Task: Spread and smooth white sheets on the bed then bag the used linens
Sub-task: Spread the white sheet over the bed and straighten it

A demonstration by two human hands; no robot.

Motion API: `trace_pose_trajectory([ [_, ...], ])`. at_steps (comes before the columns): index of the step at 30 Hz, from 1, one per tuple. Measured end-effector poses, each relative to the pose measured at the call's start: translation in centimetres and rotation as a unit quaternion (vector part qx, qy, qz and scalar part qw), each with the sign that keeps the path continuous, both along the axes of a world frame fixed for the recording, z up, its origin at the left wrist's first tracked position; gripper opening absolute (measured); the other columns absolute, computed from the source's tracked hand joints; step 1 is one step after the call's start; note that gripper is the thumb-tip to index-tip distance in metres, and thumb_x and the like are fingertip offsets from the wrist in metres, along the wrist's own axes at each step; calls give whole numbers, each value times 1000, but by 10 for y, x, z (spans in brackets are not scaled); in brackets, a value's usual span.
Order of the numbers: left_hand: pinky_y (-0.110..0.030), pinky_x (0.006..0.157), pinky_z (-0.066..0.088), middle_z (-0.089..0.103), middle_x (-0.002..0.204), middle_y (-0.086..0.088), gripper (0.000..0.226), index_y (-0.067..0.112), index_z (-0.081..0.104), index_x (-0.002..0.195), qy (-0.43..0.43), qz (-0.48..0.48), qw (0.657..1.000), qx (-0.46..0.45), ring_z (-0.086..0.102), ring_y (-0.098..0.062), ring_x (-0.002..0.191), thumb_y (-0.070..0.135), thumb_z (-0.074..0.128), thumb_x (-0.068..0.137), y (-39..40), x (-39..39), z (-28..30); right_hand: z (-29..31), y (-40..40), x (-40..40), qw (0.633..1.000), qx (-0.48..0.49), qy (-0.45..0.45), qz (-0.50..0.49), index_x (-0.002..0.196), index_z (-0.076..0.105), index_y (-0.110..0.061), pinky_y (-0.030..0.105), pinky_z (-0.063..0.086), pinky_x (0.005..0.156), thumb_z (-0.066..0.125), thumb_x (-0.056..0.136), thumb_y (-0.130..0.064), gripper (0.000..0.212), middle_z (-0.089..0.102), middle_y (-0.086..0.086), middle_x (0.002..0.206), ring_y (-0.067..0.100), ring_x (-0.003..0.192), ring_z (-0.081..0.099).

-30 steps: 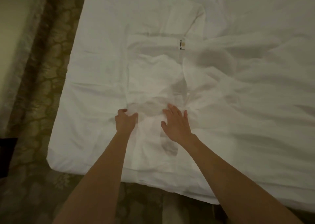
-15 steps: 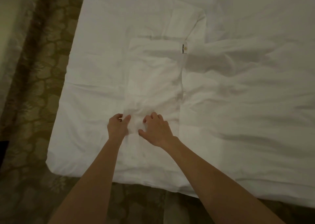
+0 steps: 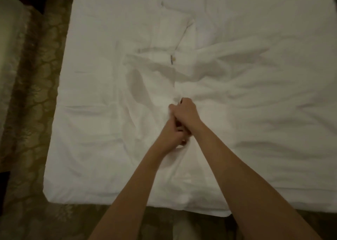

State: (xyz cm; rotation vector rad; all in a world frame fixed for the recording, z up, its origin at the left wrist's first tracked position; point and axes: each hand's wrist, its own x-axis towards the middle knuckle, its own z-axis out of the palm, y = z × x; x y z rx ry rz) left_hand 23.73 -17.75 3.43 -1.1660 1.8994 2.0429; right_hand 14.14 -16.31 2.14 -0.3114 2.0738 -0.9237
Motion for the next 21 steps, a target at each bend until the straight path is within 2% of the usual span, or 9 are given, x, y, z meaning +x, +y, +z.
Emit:
trace_pose_trajectory([
  [3,-18,55,50,59,88,-1,58,6,43,129,34,-24,999,-15,61,-5,69,-9,56,75,49,-48,-2,-1,45,-51,996,-33,15,-83,57,42,-15,29,33,54,51,91,-15,35,44,1,57,18,57,42],
  [6,-21,60,51,61,95,-1,59,6,41,134,53,-40,998,-9,62,-9,78,-3,60,79,100,-99,-4,-4,101,-102,993,-48,30,-107,55,44,-17,21,31,48,49,92,-12,38,44,0,53,13,50,41],
  [10,-28,60,55,63,102,-11,63,15,40,140,58,-53,997,10,65,-19,79,-6,59,83,175,-164,-8,-8,186,-165,987,-66,15,-147,58,46,-15,26,33,53,49,92,-12,35,44,-1,53,13,52,41],
  [12,-28,59,55,61,105,-15,72,22,36,145,53,-65,996,18,64,-17,75,-5,58,83,213,-194,-16,-14,231,-195,984,-60,-7,-169,65,55,-14,23,36,55,52,93,-17,29,50,-3,57,11,55,46],
  [15,-24,56,53,57,96,-18,85,29,20,153,33,-82,996,17,59,-17,69,-6,56,84,265,-239,-34,-27,300,-233,977,-52,-70,-195,84,66,-17,24,47,72,60,91,-33,19,61,-7,76,9,73,58],
  [17,-22,57,54,57,89,-13,85,28,16,154,14,-91,996,-4,59,-19,69,-4,57,86,298,-267,-46,-34,347,-250,969,-48,-118,-213,99,69,-14,29,53,77,63,89,-38,27,68,-3,90,13,84,65],
  [21,-29,70,54,57,80,-6,89,25,9,155,-18,-73,995,-62,59,-19,70,-3,58,86,345,-306,-71,-40,438,-263,950,-60,-215,-217,112,65,-13,24,53,65,63,89,-36,33,70,3,101,16,89,67],
])
